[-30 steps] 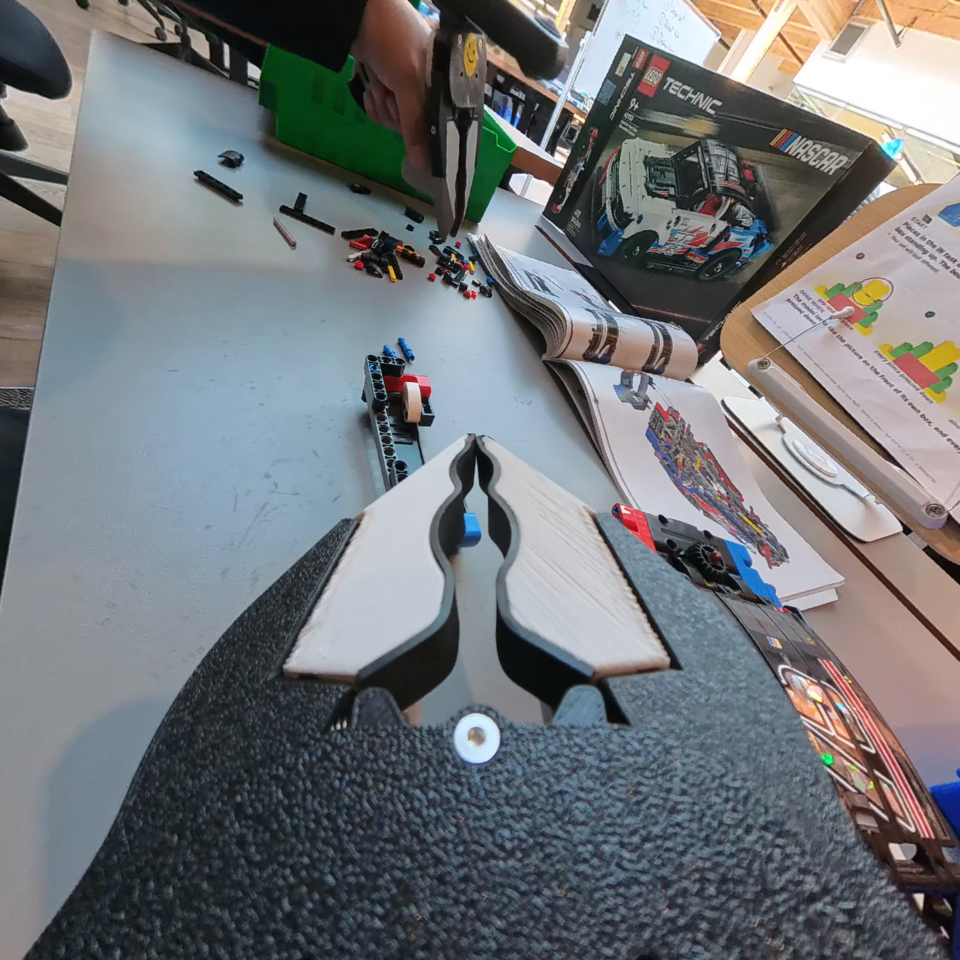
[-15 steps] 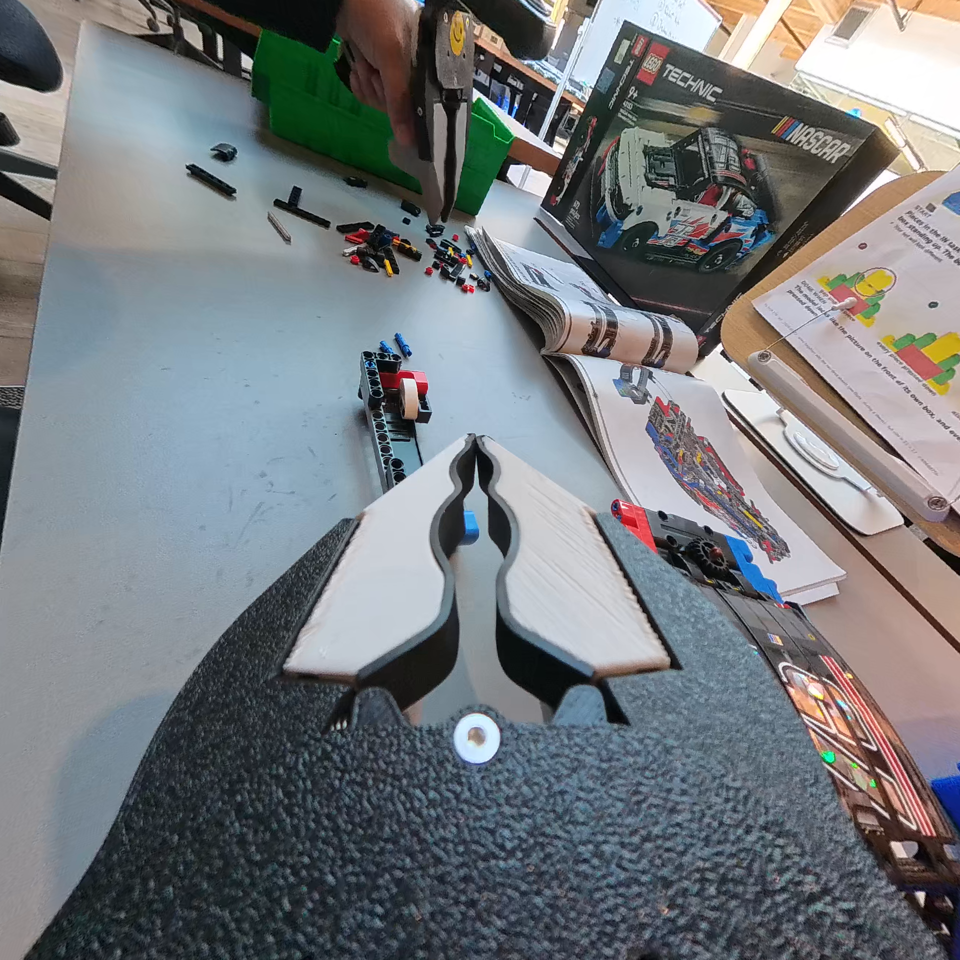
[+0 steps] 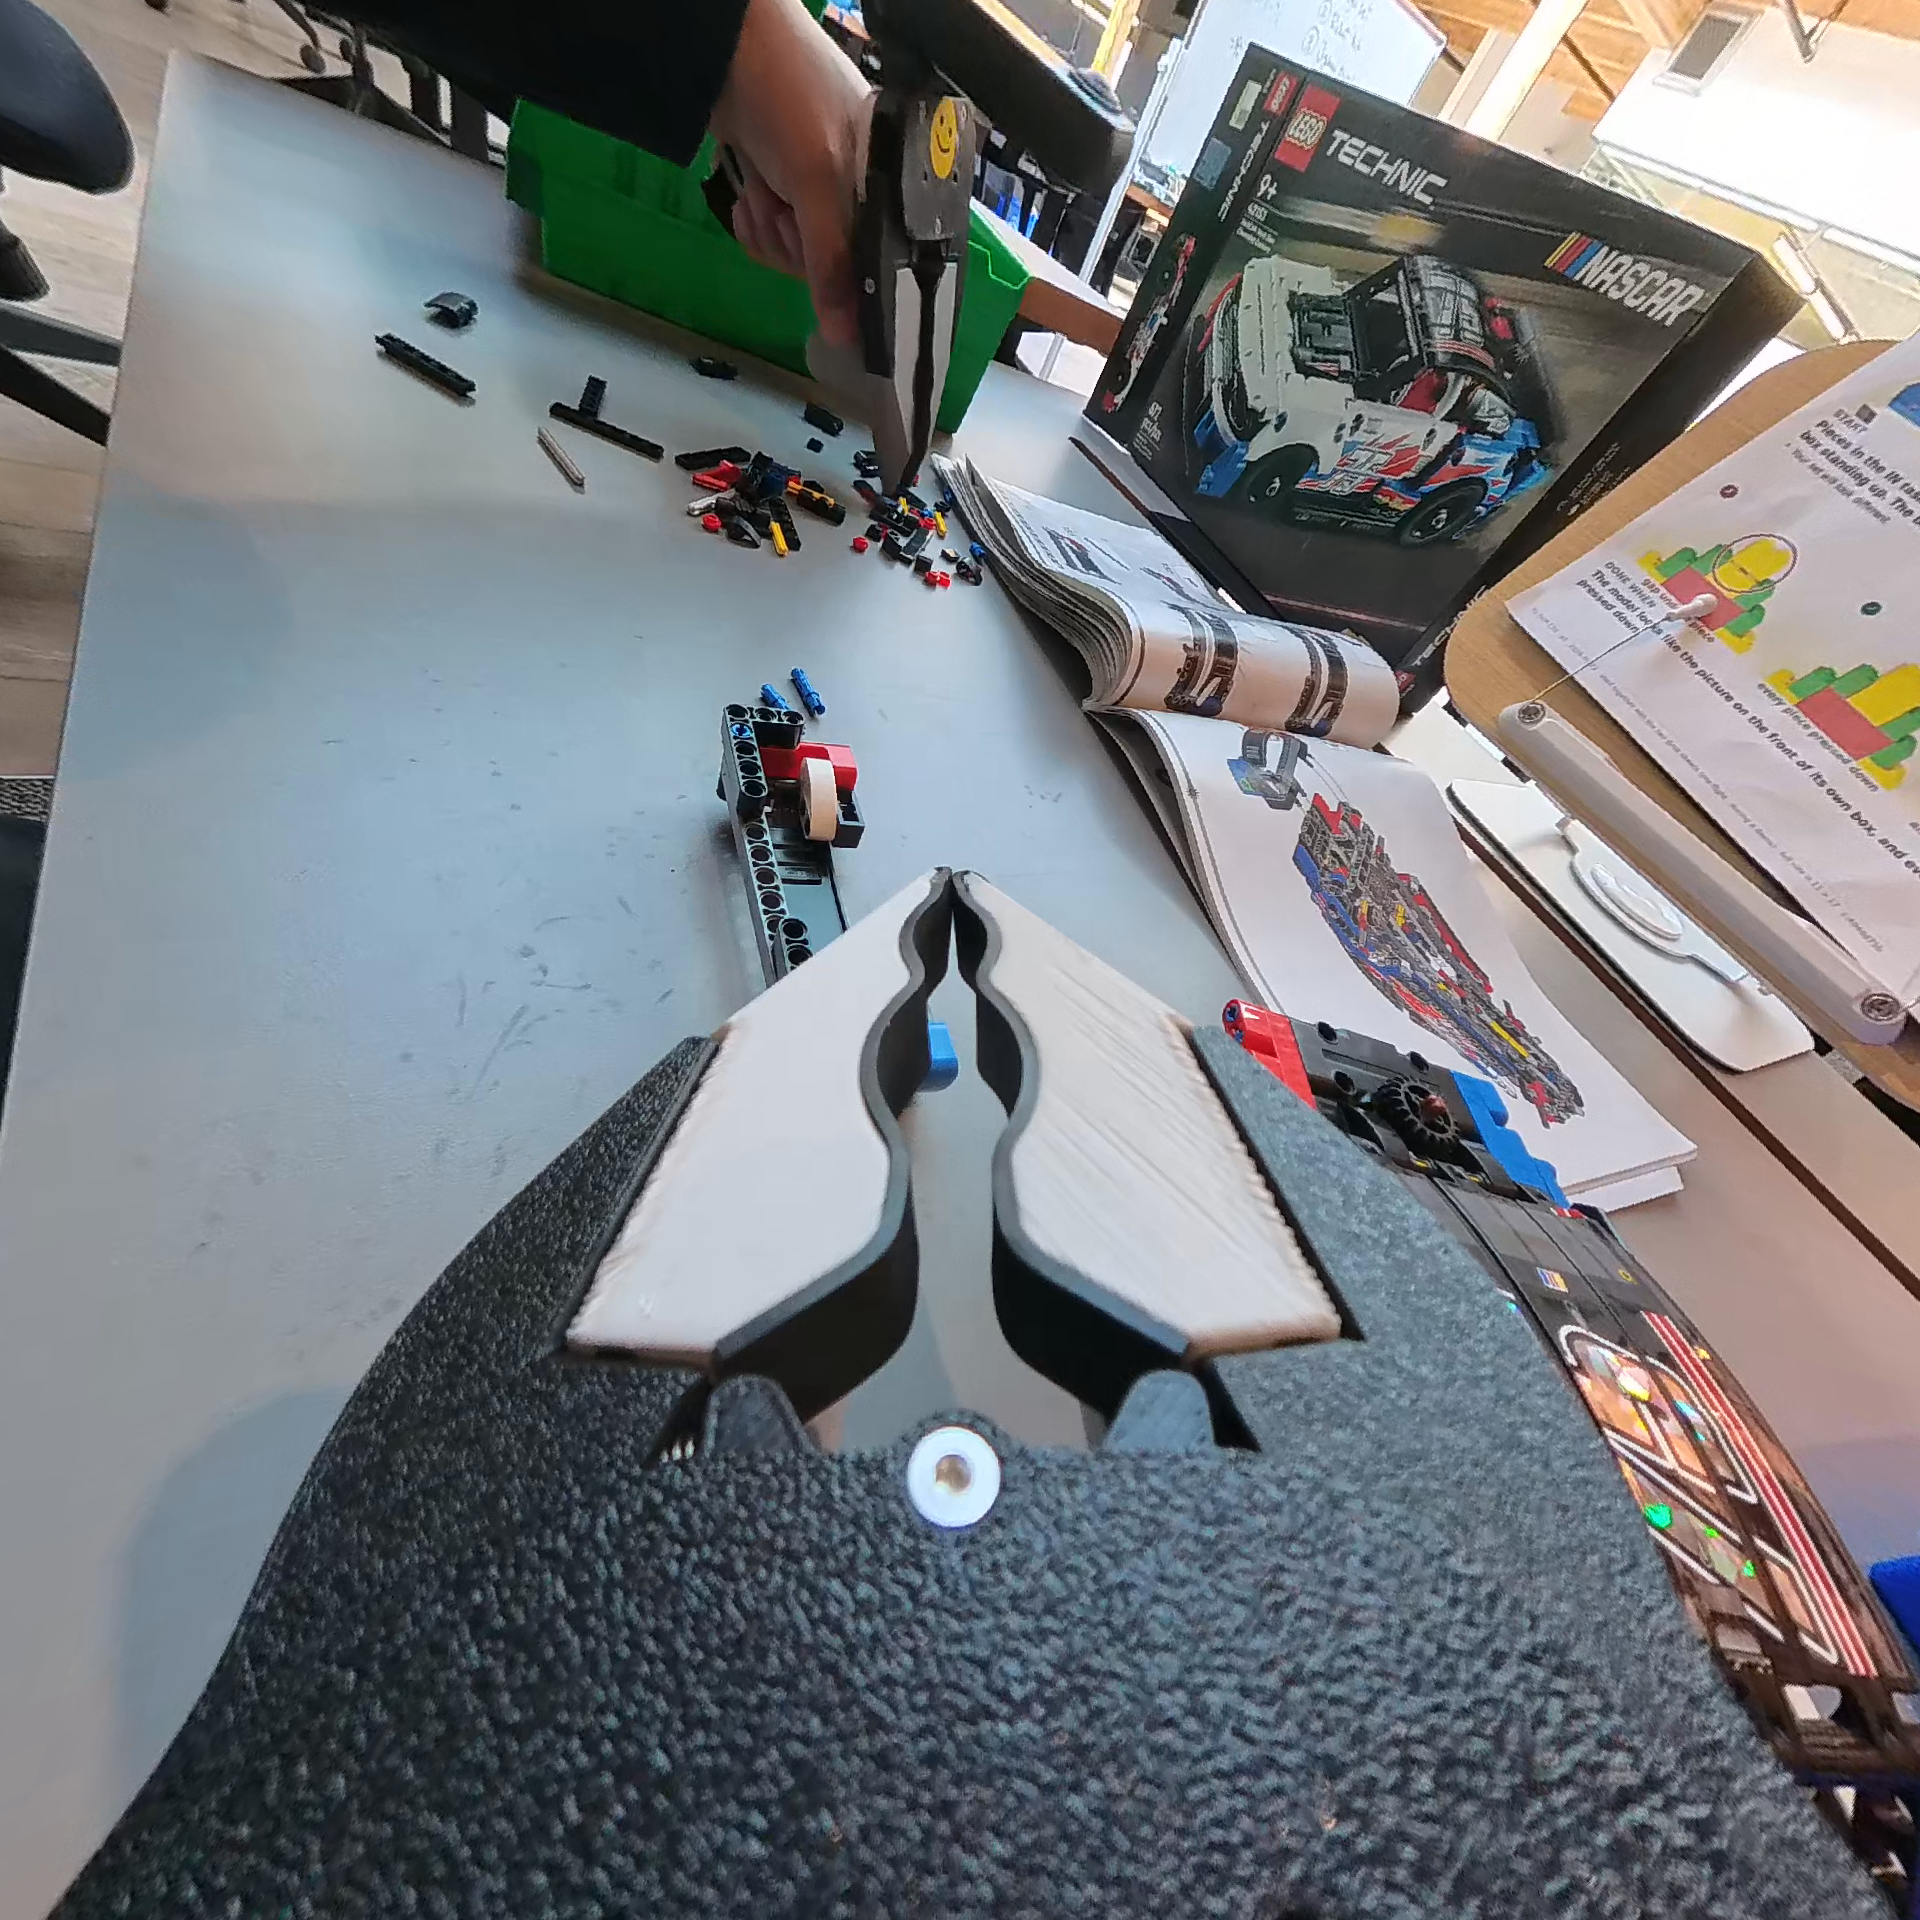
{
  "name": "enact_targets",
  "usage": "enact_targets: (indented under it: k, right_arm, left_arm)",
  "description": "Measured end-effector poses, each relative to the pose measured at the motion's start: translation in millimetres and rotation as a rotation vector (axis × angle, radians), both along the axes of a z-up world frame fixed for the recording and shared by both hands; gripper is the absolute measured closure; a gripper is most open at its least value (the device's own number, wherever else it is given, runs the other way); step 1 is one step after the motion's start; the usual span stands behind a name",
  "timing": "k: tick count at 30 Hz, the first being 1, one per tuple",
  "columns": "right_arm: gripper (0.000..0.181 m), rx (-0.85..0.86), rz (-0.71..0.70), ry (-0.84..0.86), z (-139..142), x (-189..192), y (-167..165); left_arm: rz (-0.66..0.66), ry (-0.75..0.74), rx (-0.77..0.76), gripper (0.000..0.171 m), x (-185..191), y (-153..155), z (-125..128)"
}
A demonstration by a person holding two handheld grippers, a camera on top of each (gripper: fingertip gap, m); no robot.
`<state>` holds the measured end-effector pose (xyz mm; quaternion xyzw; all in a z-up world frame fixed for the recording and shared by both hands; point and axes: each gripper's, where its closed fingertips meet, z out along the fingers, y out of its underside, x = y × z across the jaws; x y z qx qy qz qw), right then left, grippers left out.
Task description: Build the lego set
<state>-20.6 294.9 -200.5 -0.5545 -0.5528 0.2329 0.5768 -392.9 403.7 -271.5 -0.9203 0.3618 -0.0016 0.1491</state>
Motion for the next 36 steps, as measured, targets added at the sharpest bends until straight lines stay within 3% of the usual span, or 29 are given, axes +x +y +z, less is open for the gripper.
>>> enact_targets:
  k: [5, 16, 23, 36]
  right_arm:
    - [0.181, 0.005, 0.005, 0.003, 0.7, 0.1, -1.0]
    - [0.181, 0.016, 0.02, 0.009, 2.1, 0.4, -4.8]
    - [0.181, 0.019, 0.024, 0.003, 1.2, -0.2, -5.8]
    - [0.181, 0.01, 0.024, 0.003, 0.9, -0.3, -5.2]
  left_arm:
    - [0.006, 0.009, 0.008, 0.171, -0.7, -0.1, 0.3]
    - [0.009, 0.026, -0.004, 0.171, 1.0, -18.1, 1.3]
    - [0.014, 0.011, 0.039, 0.168, 3.4, -10.5, 13.1]
    - [-0.033, 0.043, -0.028, 0.165, 5.3, -8.0, -2.0]
